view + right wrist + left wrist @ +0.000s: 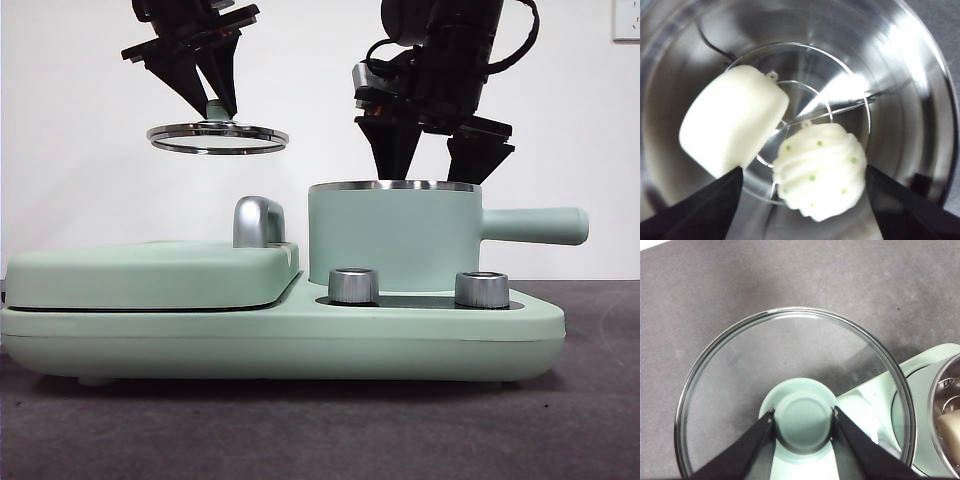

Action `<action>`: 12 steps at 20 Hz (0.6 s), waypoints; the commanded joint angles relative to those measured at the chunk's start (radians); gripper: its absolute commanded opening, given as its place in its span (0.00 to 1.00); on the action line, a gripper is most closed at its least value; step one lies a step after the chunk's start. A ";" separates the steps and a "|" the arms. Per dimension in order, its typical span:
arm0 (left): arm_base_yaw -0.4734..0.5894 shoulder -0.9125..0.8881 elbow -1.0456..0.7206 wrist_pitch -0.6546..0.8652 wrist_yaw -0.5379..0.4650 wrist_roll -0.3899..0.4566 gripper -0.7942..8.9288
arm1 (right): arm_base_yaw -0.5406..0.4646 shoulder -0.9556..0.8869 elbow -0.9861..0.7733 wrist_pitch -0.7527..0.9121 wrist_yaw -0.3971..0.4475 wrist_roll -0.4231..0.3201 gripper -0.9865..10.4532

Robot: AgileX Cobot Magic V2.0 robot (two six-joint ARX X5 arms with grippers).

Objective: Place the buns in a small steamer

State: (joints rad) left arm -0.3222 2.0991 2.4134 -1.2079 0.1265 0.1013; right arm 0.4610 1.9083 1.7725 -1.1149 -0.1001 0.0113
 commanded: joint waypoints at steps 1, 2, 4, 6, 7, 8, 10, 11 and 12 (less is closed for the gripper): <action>-0.005 -0.006 0.039 0.019 0.001 -0.008 0.17 | 0.006 0.019 0.068 -0.018 0.003 -0.010 0.43; -0.005 -0.006 0.039 0.019 0.001 -0.009 0.17 | 0.006 0.019 0.105 -0.043 0.003 -0.012 0.43; -0.005 -0.006 0.039 0.018 0.001 -0.010 0.17 | 0.006 0.018 0.191 -0.111 0.003 -0.013 0.43; -0.007 -0.006 0.039 0.018 0.001 -0.016 0.17 | 0.006 0.012 0.272 -0.208 0.003 -0.013 0.43; -0.011 -0.006 0.039 0.018 0.001 -0.016 0.17 | 0.006 0.000 0.292 -0.256 0.003 -0.020 0.43; -0.013 -0.006 0.039 0.018 0.001 -0.016 0.17 | 0.008 -0.020 0.295 -0.299 0.007 -0.024 0.43; -0.023 -0.006 0.039 0.018 0.001 -0.016 0.17 | 0.010 -0.090 0.255 -0.305 0.008 -0.030 0.43; -0.030 -0.006 0.039 0.018 0.001 -0.016 0.17 | 0.010 -0.131 0.226 -0.305 0.008 -0.030 0.43; -0.037 -0.006 0.039 0.017 0.001 -0.016 0.17 | 0.010 -0.185 0.184 -0.305 0.008 -0.029 0.43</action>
State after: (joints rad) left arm -0.3527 2.0991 2.4134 -1.2079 0.1261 0.0891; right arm 0.4641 1.7321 1.9400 -1.3422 -0.0937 -0.0044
